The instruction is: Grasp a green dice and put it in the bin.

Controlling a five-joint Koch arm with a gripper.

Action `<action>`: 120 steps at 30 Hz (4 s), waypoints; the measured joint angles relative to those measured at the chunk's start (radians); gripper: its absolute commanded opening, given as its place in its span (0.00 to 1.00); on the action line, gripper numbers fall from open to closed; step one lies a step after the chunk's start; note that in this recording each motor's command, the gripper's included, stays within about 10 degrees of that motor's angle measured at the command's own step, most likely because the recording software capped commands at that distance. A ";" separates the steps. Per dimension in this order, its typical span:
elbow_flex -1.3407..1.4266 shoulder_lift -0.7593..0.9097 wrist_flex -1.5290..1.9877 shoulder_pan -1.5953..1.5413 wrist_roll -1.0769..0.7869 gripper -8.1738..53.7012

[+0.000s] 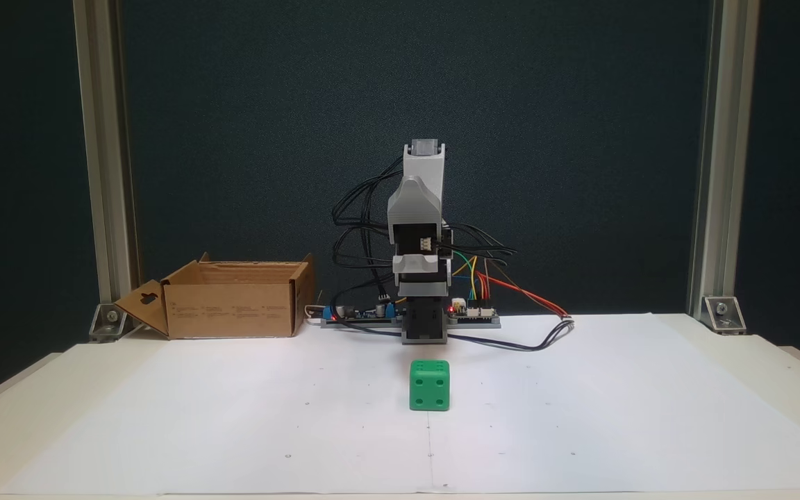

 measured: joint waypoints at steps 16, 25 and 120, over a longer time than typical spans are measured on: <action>-0.225 0.000 0.399 -0.003 0.000 0.86; -0.574 0.000 1.017 0.008 0.000 0.85; -1.397 -0.788 2.416 -0.017 0.015 0.87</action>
